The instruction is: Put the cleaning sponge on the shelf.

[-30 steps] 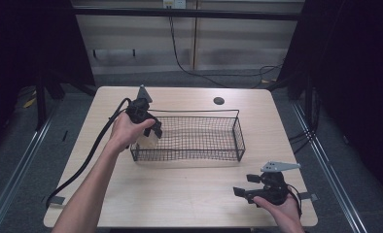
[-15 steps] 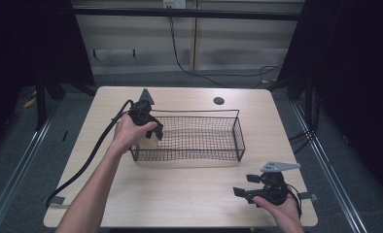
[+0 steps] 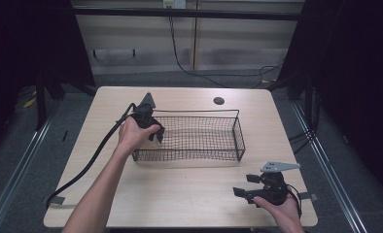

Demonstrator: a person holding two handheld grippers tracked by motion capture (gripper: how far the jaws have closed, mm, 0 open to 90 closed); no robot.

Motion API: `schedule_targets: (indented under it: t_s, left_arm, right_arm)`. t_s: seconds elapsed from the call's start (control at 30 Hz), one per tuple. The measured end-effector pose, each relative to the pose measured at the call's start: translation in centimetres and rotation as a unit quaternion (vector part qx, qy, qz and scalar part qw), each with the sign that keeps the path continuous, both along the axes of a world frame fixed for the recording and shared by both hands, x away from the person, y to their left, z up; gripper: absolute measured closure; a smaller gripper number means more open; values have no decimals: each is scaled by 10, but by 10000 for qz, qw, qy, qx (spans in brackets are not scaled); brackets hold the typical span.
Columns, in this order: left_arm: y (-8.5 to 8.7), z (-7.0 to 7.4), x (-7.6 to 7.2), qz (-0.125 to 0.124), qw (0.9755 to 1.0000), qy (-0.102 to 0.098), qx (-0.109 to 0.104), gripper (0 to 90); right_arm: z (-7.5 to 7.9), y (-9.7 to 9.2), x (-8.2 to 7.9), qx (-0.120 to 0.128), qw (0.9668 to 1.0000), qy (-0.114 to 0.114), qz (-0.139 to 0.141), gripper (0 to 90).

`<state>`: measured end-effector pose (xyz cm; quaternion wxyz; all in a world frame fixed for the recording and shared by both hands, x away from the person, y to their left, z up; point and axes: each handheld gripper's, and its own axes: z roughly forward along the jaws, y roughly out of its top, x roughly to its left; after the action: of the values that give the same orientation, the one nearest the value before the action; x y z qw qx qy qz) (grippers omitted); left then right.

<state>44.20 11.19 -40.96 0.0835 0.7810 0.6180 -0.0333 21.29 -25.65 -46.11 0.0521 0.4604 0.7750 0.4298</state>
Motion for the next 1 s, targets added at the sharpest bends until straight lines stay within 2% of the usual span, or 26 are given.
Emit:
schedule_targets:
  t_s: [0.07, 0.13, 0.2, 0.37, 0.4, 0.47, 0.57, 0.63, 0.8, 0.9, 1.0]
  left_arm:
    - [0, -2, 0, 136, 9999, 69, -7, 265]
    - [-1, -3, 1, 136, 9999, 75, 4, 265]
    - [-2, -5, 1, 90, 9998, 173, 31, 264]
    - [-4, -11, 1, 137, 9997, 175, 100, 264]
    - [-3, -11, 2, 98, 9996, 232, 118, 264]
    - [-5, -12, 0, 73, 9995, 189, 230, 263]
    - [-5, -14, 0, 139, 9994, 216, 242, 263]
    - [-5, -15, 0, 199, 9990, 212, 339, 263]
    - [-4, -17, 1, 255, 9988, 279, 302, 262]
    - [-4, -19, 2, 380, 9985, 294, 266, 261]
    - [-4, -21, 2, 339, 9986, 318, 245, 260]
  right_arm:
    - [2, 0, -1, 4, 10000, -88, -3, 194]
    - [1, 0, -1, -3, 10000, -83, 9, 193]
    - [1, 0, -1, -1, 10000, -76, 11, 193]
    - [2, -1, -1, 3, 9999, -99, -20, 192]
    - [2, -1, -1, 8, 10000, -89, -22, 193]
    - [2, -1, -1, 1, 10000, -85, -23, 193]
    - [2, 0, -1, -6, 10000, -92, -12, 194]
    - [2, 0, -1, -1, 10000, -86, -17, 194]
    - [2, 0, -1, -4, 10000, -83, -19, 193]
    - [1, 0, -1, -6, 10000, -90, -9, 194]
    - [2, 0, -1, -6, 10000, -84, -13, 194]
